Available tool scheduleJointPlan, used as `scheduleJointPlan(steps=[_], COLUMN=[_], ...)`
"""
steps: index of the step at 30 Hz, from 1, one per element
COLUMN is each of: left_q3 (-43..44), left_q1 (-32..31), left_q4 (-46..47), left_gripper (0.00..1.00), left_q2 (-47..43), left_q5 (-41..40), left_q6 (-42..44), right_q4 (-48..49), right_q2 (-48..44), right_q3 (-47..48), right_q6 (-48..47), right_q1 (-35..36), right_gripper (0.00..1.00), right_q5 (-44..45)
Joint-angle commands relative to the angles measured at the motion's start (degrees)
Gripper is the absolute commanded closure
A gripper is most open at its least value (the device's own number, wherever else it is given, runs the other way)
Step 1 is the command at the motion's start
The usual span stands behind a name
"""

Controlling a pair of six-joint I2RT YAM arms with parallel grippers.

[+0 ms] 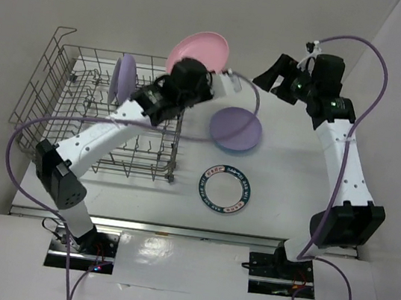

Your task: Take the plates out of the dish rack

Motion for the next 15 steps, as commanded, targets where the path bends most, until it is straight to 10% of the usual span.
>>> scheduleJointPlan(steps=[1, 5, 15], left_q3=[-14.86, -29.05, -30.47], left_q1=[-5.88, -12.39, -19.07], left_q4=[23.12, 34.86, 34.86], left_gripper=[1.00, 1.00, 1.00], left_q2=[-4.77, -6.19, -2.86], left_q5=[-19.75, -23.73, -25.76], left_q6=[24.77, 36.15, 34.22], right_q4=[1.95, 3.70, 8.82], right_q2=[3.53, 5.48, 5.21], right_q3=[8.43, 10.03, -5.88], right_q6=[-1.79, -1.79, -1.88], right_q1=[-1.14, -1.75, 0.70], right_gripper=[0.12, 0.12, 0.13], right_q5=[-7.01, -7.78, -14.49])
